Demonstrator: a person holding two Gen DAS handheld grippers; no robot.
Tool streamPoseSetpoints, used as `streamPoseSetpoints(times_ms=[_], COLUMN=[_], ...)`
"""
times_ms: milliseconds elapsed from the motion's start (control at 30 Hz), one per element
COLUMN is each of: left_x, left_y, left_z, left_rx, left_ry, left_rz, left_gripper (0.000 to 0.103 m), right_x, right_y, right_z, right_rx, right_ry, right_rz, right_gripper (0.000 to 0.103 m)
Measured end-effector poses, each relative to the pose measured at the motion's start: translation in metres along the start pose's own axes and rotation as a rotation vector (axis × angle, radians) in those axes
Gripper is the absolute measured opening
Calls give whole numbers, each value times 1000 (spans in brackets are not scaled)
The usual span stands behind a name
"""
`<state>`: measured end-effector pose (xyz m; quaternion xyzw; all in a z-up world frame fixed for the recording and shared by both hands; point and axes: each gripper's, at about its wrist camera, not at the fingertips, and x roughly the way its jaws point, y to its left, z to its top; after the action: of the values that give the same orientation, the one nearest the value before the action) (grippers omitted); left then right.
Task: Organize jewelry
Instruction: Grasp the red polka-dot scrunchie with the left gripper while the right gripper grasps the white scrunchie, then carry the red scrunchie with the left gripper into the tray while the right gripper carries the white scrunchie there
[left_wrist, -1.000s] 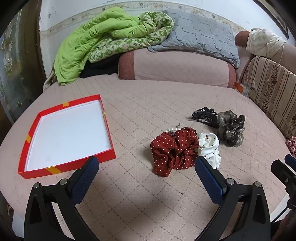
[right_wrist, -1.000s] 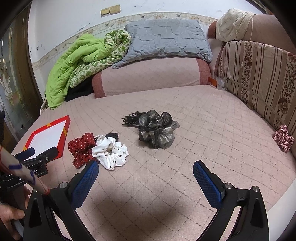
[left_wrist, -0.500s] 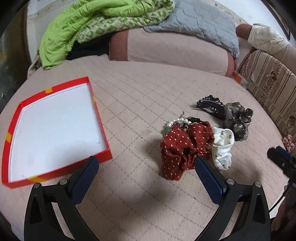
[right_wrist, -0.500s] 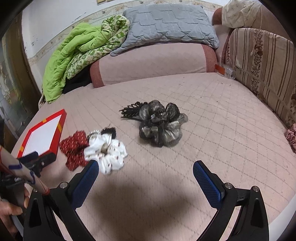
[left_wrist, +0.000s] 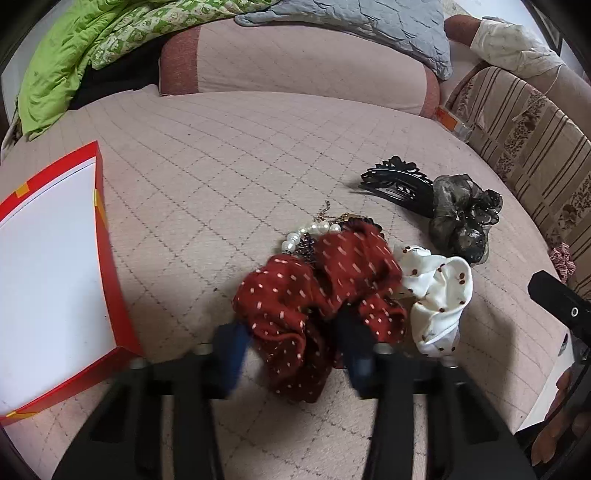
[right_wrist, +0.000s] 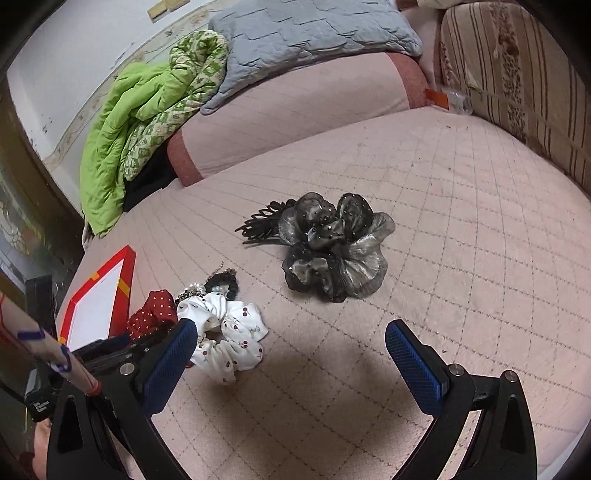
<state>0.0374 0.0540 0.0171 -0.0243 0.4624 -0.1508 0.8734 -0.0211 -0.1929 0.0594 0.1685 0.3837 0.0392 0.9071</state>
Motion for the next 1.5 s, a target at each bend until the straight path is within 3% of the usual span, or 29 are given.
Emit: streamPoseSetpoints(times_ms=[100, 367, 500, 533, 600, 633, 767, 833, 867, 933, 1000, 1067, 1233, 1500], left_x=[-11, -44, -42, -40, -33, -31, -20, -4, 3, 13, 14, 8, -19, -49], left_y=[-1, 9, 17, 18, 18, 17, 17, 17, 17, 14, 9, 5, 15, 32], left_z=[0, 5, 6, 6, 5, 4, 7, 8, 7, 7, 8, 8, 13, 20], left_rx=[4, -11, -17, -22, -10, -4, -12, -16, -18, -16, 7, 19, -17, -51], left_ry=[-35, -157, -131, -114, -91, -89, -69, -21, -1, 15, -6, -36, -107, -214], left_rz=[-19, -27, -19, -27, 1, 12, -3, -4, -4, -21, -26, -25, -71, -61], left_gripper=[24, 24, 25, 28, 60, 65, 66, 66, 64, 50, 29, 21, 18, 18], right_x=[2, 12, 20, 23, 25, 26, 28, 29, 29, 29, 28, 27, 26, 37], right_y=[2, 25, 47, 53, 54, 54, 48, 47, 46, 45, 42, 40, 40, 66], right_z=[0, -6, -10, -11, -12, -11, -8, -8, -8, -7, -7, -6, -7, -14], right_rx=[-4, -85, -176, -194, -202, -197, -159, -155, -156, -155, -147, -137, -140, -225], right_ry=[6, 34, 42, 43, 45, 45, 42, 43, 43, 43, 44, 44, 47, 71], right_rz=[4, 44, 39, 37, 35, 31, 24, 18, 14, 9, 7, 8, 9, 27], right_gripper=[103, 103, 103, 103, 103, 103, 103, 103, 103, 103, 103, 103, 103, 103])
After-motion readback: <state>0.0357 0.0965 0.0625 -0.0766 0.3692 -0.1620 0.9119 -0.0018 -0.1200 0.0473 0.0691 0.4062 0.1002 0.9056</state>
